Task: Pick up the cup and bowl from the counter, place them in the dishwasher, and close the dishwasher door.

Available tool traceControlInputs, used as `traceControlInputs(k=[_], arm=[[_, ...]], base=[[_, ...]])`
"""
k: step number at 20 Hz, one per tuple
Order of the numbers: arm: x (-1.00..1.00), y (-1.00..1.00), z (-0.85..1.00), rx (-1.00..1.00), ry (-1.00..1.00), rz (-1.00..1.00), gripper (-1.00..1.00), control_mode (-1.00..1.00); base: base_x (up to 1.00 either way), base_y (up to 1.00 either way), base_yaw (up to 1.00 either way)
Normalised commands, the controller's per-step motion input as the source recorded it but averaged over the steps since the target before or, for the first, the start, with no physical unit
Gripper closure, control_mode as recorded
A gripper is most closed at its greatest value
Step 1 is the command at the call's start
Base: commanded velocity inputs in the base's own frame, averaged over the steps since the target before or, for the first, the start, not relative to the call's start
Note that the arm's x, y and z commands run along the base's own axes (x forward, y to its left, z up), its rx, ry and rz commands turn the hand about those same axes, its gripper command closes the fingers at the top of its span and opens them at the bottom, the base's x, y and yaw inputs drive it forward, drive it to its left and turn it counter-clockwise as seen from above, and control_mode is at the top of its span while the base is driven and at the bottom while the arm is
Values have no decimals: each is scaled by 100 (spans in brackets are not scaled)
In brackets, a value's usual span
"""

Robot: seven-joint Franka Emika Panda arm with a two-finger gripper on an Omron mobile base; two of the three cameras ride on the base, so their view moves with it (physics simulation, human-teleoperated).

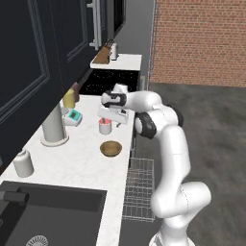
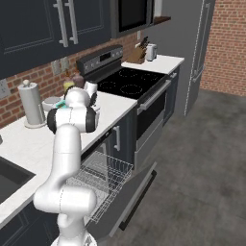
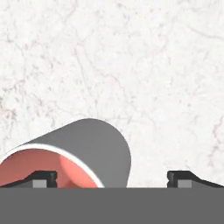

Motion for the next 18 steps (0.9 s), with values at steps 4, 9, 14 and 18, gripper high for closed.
traceControlInputs(k=[4,9,14,18], arm=[[31,12,-7,0,0,0,-100,-100],[15,2,-33,0,6,0,-100,-100],[-22,0,-58,0,24,0,100,-100],[-52,-13,-59,0,26,0,100,-100]], base=[[0,0,0],[0,0,0],[0,0,0],[0,0,0]])
